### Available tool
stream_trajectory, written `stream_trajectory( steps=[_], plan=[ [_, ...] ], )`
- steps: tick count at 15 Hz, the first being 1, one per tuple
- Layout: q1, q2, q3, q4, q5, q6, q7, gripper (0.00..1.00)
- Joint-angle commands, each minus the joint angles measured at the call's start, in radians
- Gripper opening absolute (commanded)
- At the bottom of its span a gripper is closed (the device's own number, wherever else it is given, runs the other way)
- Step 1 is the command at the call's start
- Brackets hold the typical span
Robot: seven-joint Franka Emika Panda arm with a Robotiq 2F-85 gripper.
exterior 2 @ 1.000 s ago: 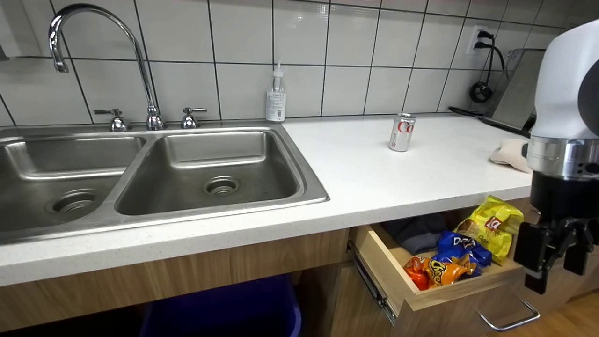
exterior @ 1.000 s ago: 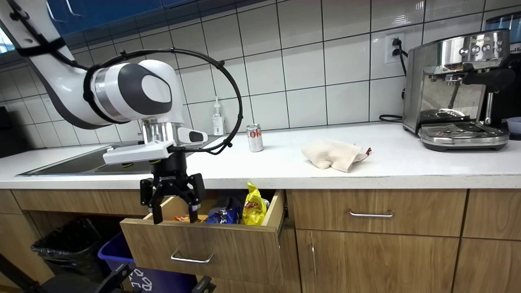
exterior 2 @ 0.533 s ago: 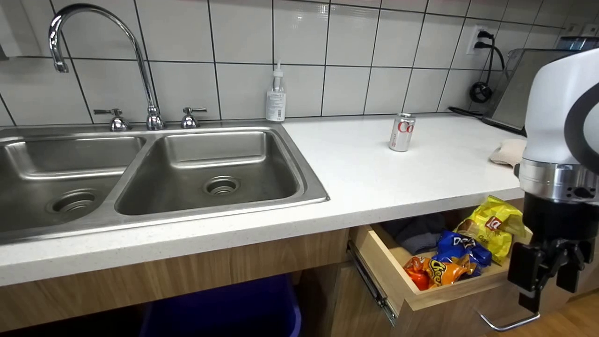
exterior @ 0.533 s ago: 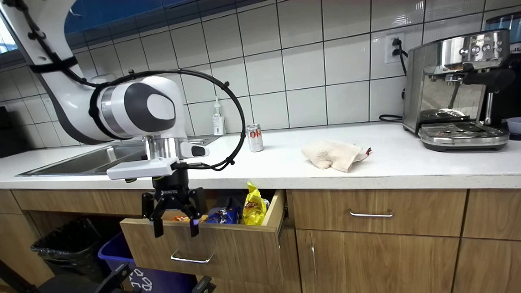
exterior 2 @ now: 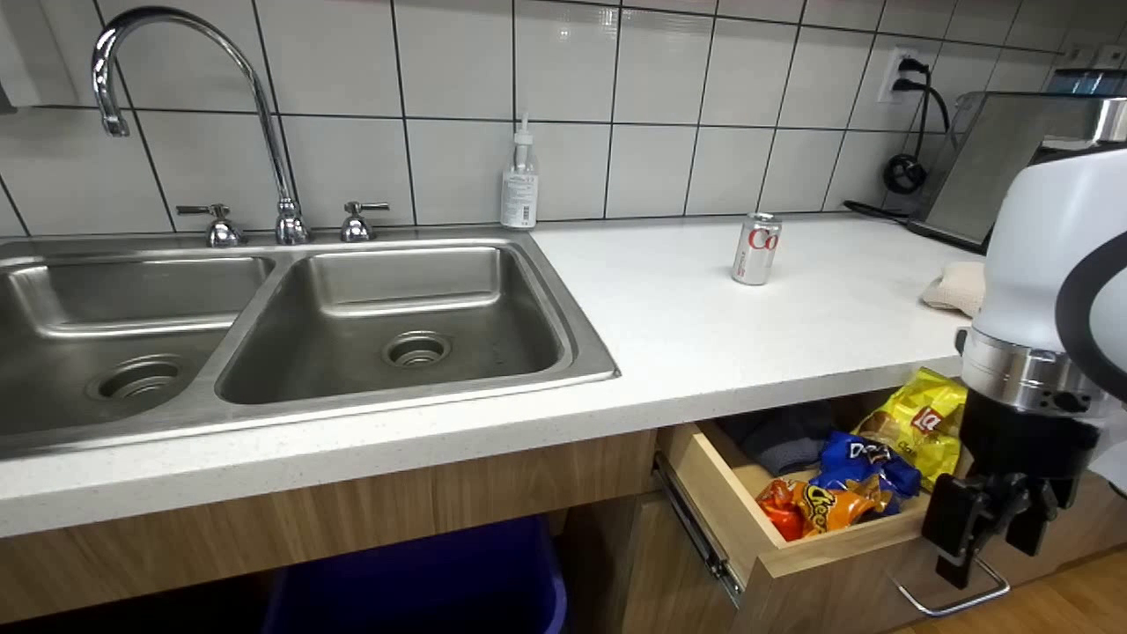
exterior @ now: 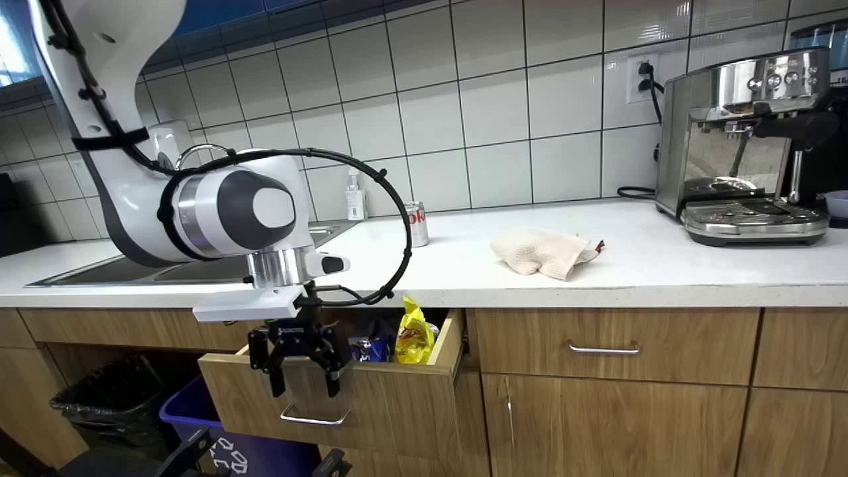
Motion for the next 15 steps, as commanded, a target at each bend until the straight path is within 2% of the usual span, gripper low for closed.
stream_trajectory(
  steps=[1, 7, 15],
  plan=[
    [0.012, 0.046, -0.027, 0.001, -0.020, 0.106, 0.020, 1.00],
    [0.028, 0.052, -0.050, 0.001, -0.019, 0.183, 0.003, 1.00],
    [0.051, 0.038, -0.081, 0.001, -0.025, 0.203, 0.001, 1.00]
  ],
)
